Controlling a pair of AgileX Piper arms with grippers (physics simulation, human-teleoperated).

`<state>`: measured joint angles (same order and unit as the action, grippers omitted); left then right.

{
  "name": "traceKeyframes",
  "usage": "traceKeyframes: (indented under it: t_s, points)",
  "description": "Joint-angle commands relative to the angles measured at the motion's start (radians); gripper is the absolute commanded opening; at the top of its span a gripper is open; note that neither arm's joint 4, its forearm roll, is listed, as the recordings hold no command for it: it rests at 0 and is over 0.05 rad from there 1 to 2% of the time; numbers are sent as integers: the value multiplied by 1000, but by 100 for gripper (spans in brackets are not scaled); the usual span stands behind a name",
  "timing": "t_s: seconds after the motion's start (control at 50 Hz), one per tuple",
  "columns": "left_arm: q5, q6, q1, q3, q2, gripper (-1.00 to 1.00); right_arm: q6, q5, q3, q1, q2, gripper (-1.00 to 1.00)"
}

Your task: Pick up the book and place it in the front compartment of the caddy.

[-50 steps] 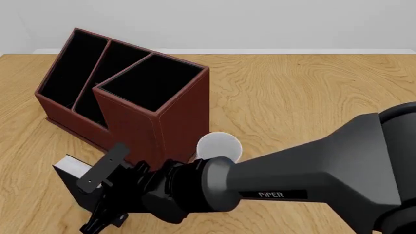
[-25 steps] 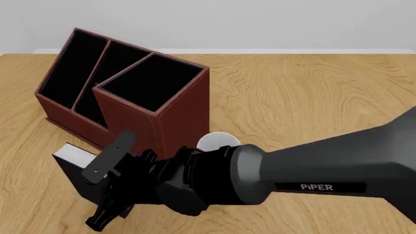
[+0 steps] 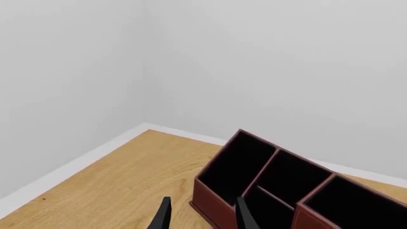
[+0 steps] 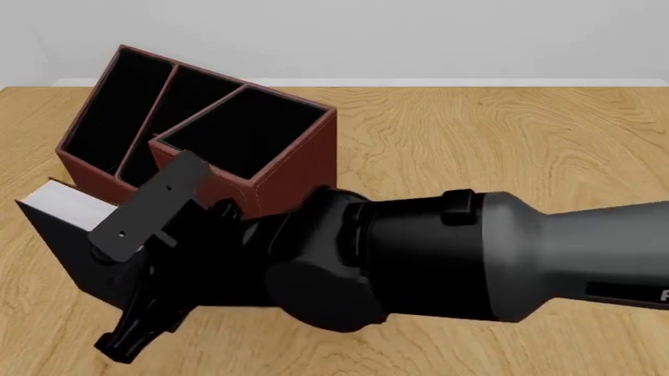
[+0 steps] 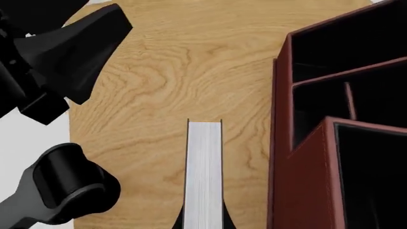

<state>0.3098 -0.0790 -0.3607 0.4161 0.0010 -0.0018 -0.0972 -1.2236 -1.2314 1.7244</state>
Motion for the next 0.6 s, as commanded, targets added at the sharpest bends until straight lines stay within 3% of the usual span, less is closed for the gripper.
traceKeyframes:
  t_s: [0.02, 0.34, 0.6]
  points:
    - [-4, 0, 16, -11, -1, 100, -9, -63, -77, -11, -50, -100]
    - [-11, -9, 17, -13, 0, 100, -61, -146, -213, -17, -24, -100]
    - [-13, -22, -6, 19, -1, 100, -64, -194, -317, 4, 40, -100]
